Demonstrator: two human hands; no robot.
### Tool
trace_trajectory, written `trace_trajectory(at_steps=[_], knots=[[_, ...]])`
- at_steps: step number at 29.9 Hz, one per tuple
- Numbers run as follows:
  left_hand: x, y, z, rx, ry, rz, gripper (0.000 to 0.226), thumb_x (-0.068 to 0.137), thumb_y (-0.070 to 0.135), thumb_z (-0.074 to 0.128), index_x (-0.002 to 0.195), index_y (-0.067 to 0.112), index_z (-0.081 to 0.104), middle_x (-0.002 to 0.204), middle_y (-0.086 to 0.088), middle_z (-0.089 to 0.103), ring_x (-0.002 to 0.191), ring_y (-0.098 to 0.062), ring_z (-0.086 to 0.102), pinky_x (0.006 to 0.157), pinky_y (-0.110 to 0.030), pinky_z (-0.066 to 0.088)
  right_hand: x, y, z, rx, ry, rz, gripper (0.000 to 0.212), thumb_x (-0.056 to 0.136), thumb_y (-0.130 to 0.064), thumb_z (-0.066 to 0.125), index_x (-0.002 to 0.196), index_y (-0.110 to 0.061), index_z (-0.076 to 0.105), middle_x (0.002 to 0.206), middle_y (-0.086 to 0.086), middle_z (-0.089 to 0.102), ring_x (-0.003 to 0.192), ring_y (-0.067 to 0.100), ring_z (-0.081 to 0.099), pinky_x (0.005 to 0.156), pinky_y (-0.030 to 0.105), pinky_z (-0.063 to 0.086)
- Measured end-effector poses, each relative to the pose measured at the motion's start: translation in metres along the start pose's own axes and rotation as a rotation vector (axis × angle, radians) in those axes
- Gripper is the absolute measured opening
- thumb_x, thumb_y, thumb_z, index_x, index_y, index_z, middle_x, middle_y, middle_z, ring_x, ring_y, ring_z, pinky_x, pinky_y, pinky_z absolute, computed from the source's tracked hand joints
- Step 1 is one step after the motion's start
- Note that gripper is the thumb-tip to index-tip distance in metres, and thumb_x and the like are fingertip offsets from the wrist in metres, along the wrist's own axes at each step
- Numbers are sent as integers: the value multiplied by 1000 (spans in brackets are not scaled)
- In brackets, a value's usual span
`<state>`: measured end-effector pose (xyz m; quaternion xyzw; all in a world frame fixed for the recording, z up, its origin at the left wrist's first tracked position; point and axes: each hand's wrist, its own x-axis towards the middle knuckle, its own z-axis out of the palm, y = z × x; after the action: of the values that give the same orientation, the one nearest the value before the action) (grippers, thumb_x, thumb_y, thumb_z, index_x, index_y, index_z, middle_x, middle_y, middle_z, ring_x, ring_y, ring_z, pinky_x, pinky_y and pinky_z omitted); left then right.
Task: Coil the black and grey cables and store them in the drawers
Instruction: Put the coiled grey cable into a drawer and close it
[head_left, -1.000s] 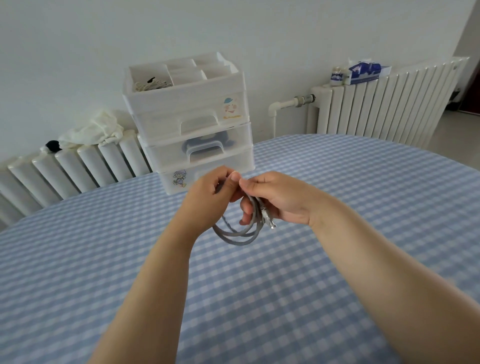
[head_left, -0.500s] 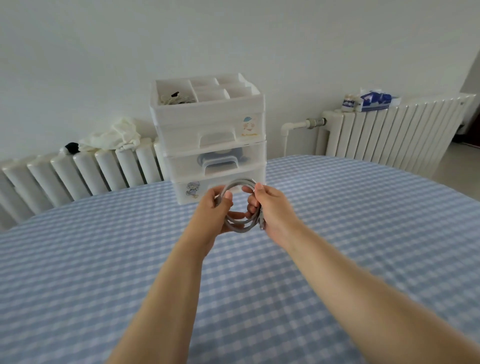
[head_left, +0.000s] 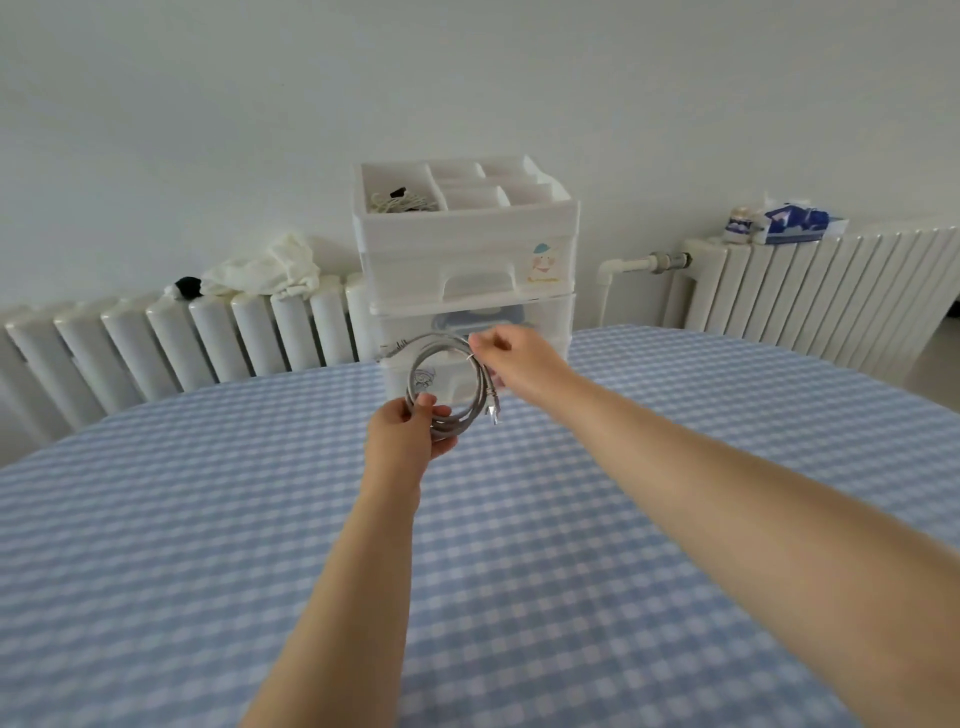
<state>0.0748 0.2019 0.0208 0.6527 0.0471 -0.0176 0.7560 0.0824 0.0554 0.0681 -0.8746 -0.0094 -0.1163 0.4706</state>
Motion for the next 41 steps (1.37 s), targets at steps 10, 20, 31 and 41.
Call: trace_trajectory(at_steps=[10, 20, 31, 41], knots=[[1, 9, -11, 30, 68, 20, 21, 100, 13, 49, 83, 10, 60, 82, -4, 64, 70, -17, 64, 53, -23, 58, 89, -16, -37, -1328, 433, -396, 70, 61, -18, 70, 123, -2, 41, 125, 13, 42, 105, 32, 47, 67, 37, 47], [0, 13, -9, 13, 34, 7, 22, 102, 17, 42, 93, 8, 60, 88, -6, 67, 71, -17, 69, 54, -27, 58, 88, -26, -36, -1577, 285, -354, 78, 92, -11, 48, 150, 0, -3, 158, 14, 3, 139, 39, 19, 101, 52, 38], [8, 83, 10, 17, 123, 220, 27, 105, 21, 32, 85, 18, 50, 71, 7, 70, 67, -5, 64, 70, -30, 50, 81, -25, -32, -1368, 340, -417, 77, 82, 0, 57, 143, 6, 11, 144, 25, 17, 130, 54, 33, 90, 55, 48], [52, 159, 44, 911, 207, 408, 41, 100, 28, 26, 122, 7, 53, 118, -11, 66, 111, -35, 57, 98, -45, 42, 49, -2, -44, -1187, 474, -765, 34, 69, 4, 65, 102, -5, 60, 89, 11, 59, 67, 29, 55, 66, 40, 48]])
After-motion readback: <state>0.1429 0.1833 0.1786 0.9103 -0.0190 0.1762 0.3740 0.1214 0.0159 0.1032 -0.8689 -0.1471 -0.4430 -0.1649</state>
